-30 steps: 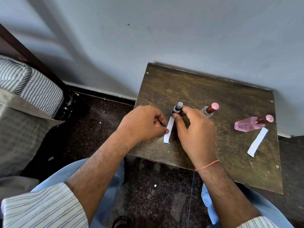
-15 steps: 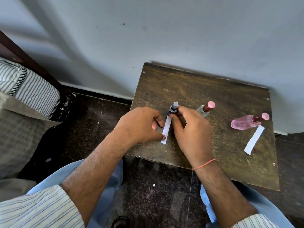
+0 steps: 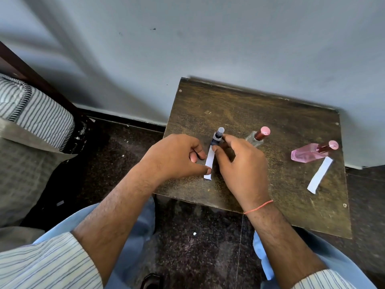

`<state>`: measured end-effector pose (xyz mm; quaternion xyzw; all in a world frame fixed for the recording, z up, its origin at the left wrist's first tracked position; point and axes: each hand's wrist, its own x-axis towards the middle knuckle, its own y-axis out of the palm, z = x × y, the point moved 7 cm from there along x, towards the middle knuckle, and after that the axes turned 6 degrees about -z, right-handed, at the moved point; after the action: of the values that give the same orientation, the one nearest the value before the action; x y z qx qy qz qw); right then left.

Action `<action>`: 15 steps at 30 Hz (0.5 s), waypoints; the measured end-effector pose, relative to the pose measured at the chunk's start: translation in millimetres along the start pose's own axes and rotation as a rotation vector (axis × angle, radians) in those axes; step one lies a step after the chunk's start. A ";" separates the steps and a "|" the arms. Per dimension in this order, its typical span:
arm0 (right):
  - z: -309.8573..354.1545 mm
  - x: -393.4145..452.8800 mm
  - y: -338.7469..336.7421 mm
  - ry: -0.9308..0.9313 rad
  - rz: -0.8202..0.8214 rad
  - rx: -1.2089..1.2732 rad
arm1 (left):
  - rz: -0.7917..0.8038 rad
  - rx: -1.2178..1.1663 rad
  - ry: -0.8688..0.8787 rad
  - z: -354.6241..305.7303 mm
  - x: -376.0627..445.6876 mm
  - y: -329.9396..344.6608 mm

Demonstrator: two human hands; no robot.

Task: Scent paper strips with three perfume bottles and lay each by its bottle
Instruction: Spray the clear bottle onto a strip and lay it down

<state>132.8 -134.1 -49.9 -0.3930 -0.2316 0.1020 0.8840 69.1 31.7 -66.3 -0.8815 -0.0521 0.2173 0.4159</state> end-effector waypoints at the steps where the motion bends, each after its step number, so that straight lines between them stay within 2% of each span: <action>1: -0.7 -0.5 -1.4 0.002 0.004 -0.003 | 0.000 -0.009 0.005 0.5 0.6 -1.1; 15: -27.8 -12.9 -36.1 0.022 0.048 -0.002 | 0.000 0.019 0.125 -21.1 5.0 0.7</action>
<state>135.1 -181.0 -43.5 -0.4002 -0.2126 0.1185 0.8835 82.5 17.6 -56.7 -0.8894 -0.0240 0.1623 0.4266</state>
